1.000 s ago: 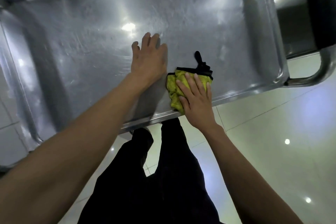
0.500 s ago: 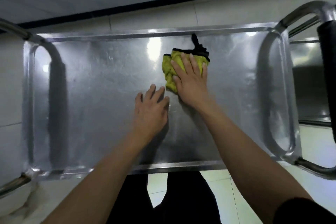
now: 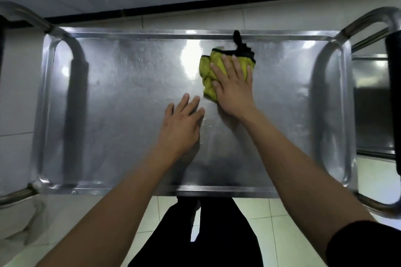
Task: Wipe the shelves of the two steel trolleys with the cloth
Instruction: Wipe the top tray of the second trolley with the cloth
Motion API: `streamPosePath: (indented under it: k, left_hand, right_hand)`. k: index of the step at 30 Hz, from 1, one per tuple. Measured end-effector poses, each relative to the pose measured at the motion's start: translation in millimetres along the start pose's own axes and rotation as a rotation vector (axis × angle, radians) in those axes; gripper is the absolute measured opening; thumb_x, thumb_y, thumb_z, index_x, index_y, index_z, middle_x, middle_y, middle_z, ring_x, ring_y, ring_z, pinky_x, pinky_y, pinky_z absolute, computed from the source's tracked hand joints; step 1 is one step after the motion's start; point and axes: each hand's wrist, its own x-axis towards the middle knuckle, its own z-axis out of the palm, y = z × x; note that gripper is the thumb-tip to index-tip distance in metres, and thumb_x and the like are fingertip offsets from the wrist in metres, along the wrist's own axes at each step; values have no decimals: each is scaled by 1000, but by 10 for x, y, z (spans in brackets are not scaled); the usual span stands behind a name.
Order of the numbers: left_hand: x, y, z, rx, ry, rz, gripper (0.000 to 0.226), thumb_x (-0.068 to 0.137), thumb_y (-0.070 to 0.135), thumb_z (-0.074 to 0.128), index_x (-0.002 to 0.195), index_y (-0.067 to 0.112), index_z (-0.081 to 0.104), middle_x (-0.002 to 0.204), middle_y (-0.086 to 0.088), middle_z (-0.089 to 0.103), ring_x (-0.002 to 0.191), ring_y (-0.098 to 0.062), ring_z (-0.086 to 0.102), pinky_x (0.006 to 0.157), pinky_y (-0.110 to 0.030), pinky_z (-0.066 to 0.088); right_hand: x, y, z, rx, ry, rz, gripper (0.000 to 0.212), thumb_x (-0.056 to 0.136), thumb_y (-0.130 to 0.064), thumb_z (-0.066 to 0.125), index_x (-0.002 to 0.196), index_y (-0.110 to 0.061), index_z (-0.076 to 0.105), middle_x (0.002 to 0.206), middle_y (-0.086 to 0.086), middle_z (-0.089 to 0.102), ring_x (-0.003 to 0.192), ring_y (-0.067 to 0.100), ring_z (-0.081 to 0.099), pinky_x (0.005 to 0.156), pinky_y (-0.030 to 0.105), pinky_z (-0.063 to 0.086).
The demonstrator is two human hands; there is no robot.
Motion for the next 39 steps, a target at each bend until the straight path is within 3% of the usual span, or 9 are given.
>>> streamPosePath:
  k: [5, 9, 16, 21, 26, 30, 35, 39]
  left_hand:
    - [-16, -79, -11, 53, -53, 47, 49, 100, 32, 37, 149, 26, 40, 167, -1, 18, 154, -27, 8, 116, -56, 23]
    - [-40, 60, -17, 57, -28, 41, 44, 98, 37, 41, 138, 18, 47, 160, -7, 25, 150, -32, 14, 110, -61, 28]
    - [-158, 405, 42, 24, -54, 136, 41, 102, 32, 37, 140, 18, 44, 159, -9, 23, 149, -33, 13, 111, -62, 27]
    - [-204, 421, 66, 60, -53, 125, 44, 101, 30, 38, 142, 18, 38, 160, -10, 20, 150, -34, 11, 111, -62, 26]
    - [-57, 464, 6, -17, 54, 108, 35, 94, 22, 43, 117, 13, 68, 145, -9, 44, 146, -30, 24, 110, -52, 27]
    - [274, 505, -69, -75, 62, 69, 29, 94, 20, 51, 110, 15, 74, 155, -6, 41, 150, -26, 22, 115, -49, 26]
    - [685, 628, -151, -83, 124, -15, 26, 92, 21, 54, 105, 19, 77, 130, 0, 59, 129, -23, 45, 93, -43, 41]
    - [734, 703, -105, -106, 136, -117, 19, 86, 19, 62, 93, 20, 80, 121, 0, 63, 123, -24, 50, 95, -43, 39]
  right_hand:
    - [-1323, -1, 290, -38, -19, -8, 54, 105, -41, 33, 158, -36, 25, 169, -2, 8, 156, 23, -1, 122, 56, 2]
    - [-2196, -67, 496, -66, -7, 21, 53, 105, -41, 30, 157, -34, 26, 169, 0, 10, 156, 24, 0, 122, 59, 9]
    - [-2811, -150, 577, -16, 3, 135, 51, 107, -40, 26, 157, -34, 27, 169, -3, 8, 156, 20, -2, 122, 57, 8]
    - [-2665, -137, 533, 20, 0, 177, 51, 106, -40, 25, 158, -37, 23, 169, -4, 6, 156, 18, -6, 123, 55, 2]
    - [-2303, 7, 439, 5, 7, 210, 53, 105, -39, 27, 157, -36, 25, 169, -2, 7, 156, 21, -4, 123, 56, 3]
    - [-1790, 251, 290, -9, 3, 176, 53, 105, -40, 29, 158, -37, 23, 169, -2, 7, 156, 21, -3, 123, 56, 3]
    - [-1020, 597, 32, 7, 9, 127, 52, 106, -40, 30, 157, -39, 22, 169, -3, 5, 156, 21, -5, 123, 54, -1]
    - [-289, 793, -204, -12, -24, 61, 52, 107, -41, 28, 158, -38, 20, 169, -3, 4, 155, 21, -6, 123, 54, -3]
